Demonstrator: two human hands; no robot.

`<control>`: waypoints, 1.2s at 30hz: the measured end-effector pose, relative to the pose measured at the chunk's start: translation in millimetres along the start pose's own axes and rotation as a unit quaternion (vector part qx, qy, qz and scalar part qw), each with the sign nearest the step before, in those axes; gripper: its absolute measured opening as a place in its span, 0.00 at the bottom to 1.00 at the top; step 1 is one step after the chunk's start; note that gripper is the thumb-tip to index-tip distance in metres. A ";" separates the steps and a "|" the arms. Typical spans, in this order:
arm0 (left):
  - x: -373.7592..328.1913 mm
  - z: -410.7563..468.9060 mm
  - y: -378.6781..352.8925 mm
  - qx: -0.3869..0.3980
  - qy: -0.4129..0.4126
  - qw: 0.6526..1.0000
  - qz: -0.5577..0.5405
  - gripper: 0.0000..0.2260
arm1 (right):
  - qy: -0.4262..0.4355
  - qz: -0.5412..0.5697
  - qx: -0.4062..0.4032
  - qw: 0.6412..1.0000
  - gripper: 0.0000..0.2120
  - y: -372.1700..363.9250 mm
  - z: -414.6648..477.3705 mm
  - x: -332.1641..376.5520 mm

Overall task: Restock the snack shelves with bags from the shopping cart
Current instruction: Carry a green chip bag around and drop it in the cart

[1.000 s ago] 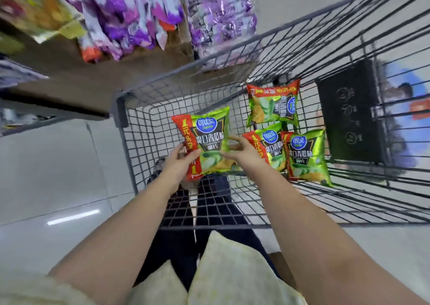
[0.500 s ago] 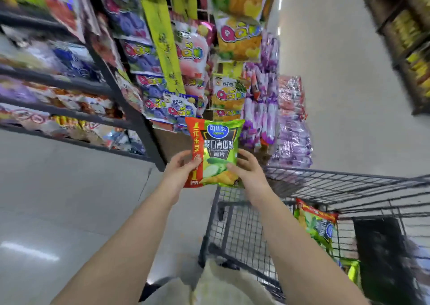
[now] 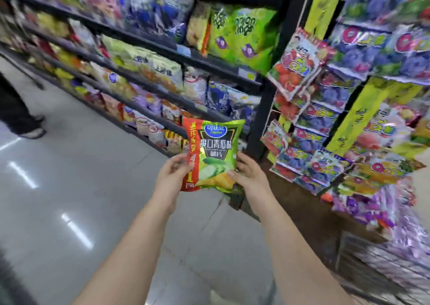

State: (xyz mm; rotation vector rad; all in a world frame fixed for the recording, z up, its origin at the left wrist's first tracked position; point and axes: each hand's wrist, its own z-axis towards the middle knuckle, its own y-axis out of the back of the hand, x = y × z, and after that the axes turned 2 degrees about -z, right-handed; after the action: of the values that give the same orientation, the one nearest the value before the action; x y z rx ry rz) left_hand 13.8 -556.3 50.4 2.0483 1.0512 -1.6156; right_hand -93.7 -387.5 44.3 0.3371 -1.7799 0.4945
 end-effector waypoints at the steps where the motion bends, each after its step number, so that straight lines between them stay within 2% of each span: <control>1: -12.3 6.3 18.2 -0.010 -0.012 1.000 -0.006 0.11 | 0.005 0.003 0.009 1.000 0.23 -25.1 9.2 0.6; 9: -121.1 80.3 128.3 -0.084 -0.110 0.990 -0.023 0.09 | 0.060 0.011 0.065 0.996 0.20 -194.4 91.9 45.6; 18: -231.8 184.9 166.0 -0.145 -0.205 0.967 -0.035 0.13 | 0.149 -0.002 0.137 0.979 0.18 -319.6 217.5 131.0; 23: -321.7 262.5 182.5 -0.144 -0.254 0.956 -0.021 0.16 | 0.185 0.030 0.189 0.964 0.18 -382.8 303.4 197.8; 29: -436.6 364.4 215.8 -0.149 -0.319 0.936 -0.003 0.16 | 0.233 0.029 0.240 0.942 0.23 -475.9 409.8 275.8; 36: -527.0 462.4 281.8 -0.145 -0.362 0.920 0.042 0.15 | 0.299 -0.012 0.246 0.922 0.23 -588.5 499.7 329.4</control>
State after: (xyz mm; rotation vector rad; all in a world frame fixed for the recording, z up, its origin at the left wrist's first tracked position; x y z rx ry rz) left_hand -150.6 -1229.8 351.0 1.1256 0.8347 -1.8135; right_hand -322.0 -1136.4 346.8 0.4924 -1.0419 0.9214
